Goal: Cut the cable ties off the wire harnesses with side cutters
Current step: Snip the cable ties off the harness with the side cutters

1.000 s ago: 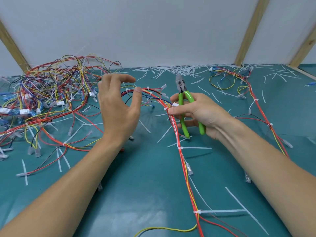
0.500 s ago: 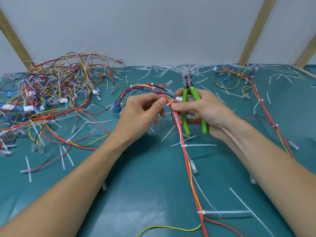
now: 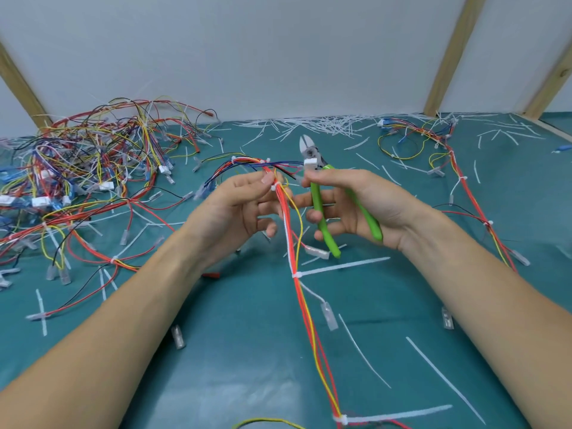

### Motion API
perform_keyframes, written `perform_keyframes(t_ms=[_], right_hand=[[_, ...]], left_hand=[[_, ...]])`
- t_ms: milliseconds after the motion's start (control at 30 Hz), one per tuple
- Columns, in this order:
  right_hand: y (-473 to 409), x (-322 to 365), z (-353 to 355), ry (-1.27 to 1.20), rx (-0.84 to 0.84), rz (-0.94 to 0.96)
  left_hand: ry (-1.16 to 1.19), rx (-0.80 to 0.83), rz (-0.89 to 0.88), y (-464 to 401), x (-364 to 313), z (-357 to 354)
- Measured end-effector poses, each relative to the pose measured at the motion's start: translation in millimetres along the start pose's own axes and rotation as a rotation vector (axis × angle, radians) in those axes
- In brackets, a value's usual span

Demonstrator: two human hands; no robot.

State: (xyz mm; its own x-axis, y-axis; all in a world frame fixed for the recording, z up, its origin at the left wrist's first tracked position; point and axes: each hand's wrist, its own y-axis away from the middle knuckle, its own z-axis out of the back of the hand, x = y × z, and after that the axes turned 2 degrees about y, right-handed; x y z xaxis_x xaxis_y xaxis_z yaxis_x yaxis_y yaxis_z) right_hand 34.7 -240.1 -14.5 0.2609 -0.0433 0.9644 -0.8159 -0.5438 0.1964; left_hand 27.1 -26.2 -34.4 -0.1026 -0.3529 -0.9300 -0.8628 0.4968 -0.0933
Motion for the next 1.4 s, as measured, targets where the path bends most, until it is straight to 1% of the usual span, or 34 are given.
perform_keyframes(t_ms=[67, 167, 300, 367, 467, 533, 633, 700, 800, 867, 900, 1000, 1033, 1067, 1100, 1167, 1267, 1333, 1400], right_hand=[[0.1, 0.6, 0.8, -0.046, 0.001, 0.000], [-0.7, -0.6, 0.7, -0.052, -0.039, 0.003], [-3.7, -2.1, 1.4, -0.065, -0.149, 0.027], [-4.5, -1.7, 2.8, -0.056, -0.182, 0.030], [-4.8, -2.5, 4.9, 0.046, -0.238, 0.029], [-4.7, -3.8, 5.6, 0.121, -0.243, 0.038], [-3.3, -5.3, 4.0, 0.241, -0.202, 0.040], [-2.5, -6.2, 2.4, 0.322, -0.215, 0.047], [-1.2, -6.3, -1.5, 0.388, -0.225, 0.056], [-1.6, -6.2, -3.1, 0.361, -0.261, 0.088], [-2.0, -5.8, -3.4, 0.336, -0.293, 0.111], [-3.8, -4.4, -3.8, 0.268, -0.387, 0.168], [-4.2, -4.0, -3.9, 0.250, -0.407, 0.179], [-4.4, -3.6, -4.1, 0.236, -0.423, 0.186], [-4.6, -3.3, -4.4, 0.222, -0.434, 0.191], [-4.4, -2.8, -5.5, 0.202, -0.451, 0.202], [-4.3, -2.9, -7.5, 0.187, -0.485, 0.243], [-4.8, -4.6, -10.2, 0.186, -0.504, 0.277], [-5.2, -5.8, -11.8, 0.194, -0.510, 0.301]], left_hand=[[0.123, -0.014, -0.027, 0.7, -2.0, 0.1], [0.207, -0.176, -0.084, -2.2, -5.6, 1.6], [0.103, -0.453, -0.128, -7.1, -3.7, 7.4], [0.083, -0.546, -0.129, -7.8, -2.0, 10.2], [0.073, -0.634, -0.135, -8.0, -0.5, 13.5], [0.041, -0.664, -0.139, -8.1, 1.4, 15.5], [-0.028, -0.682, -0.136, -9.3, 4.3, 17.4], [-0.034, -0.685, -0.139, -10.2, 5.1, 18.4], [0.015, -0.600, -0.138, -10.4, 2.2, 18.4], [0.013, -0.557, -0.118, -10.8, 2.3, 16.0], [-0.060, -0.598, -0.104, -11.7, 3.5, 13.9], [-0.508, -0.848, -0.109, -14.0, 9.8, 10.4], [-0.597, -0.875, -0.132, -13.4, 10.0, 9.3], [-0.618, -0.847, -0.142, -12.8, 9.2, 8.4], [-0.591, -0.780, -0.133, -12.2, 8.1, 7.2], [-0.520, -0.601, -0.059, -10.1, 8.1, 1.0], [-0.509, -0.360, 0.037, -8.4, 12.5, -8.0], [-0.476, -0.282, 0.042, -7.3, 13.9, -10.1], [-0.425, -0.244, 0.033, -6.0, 12.3, -8.9]])
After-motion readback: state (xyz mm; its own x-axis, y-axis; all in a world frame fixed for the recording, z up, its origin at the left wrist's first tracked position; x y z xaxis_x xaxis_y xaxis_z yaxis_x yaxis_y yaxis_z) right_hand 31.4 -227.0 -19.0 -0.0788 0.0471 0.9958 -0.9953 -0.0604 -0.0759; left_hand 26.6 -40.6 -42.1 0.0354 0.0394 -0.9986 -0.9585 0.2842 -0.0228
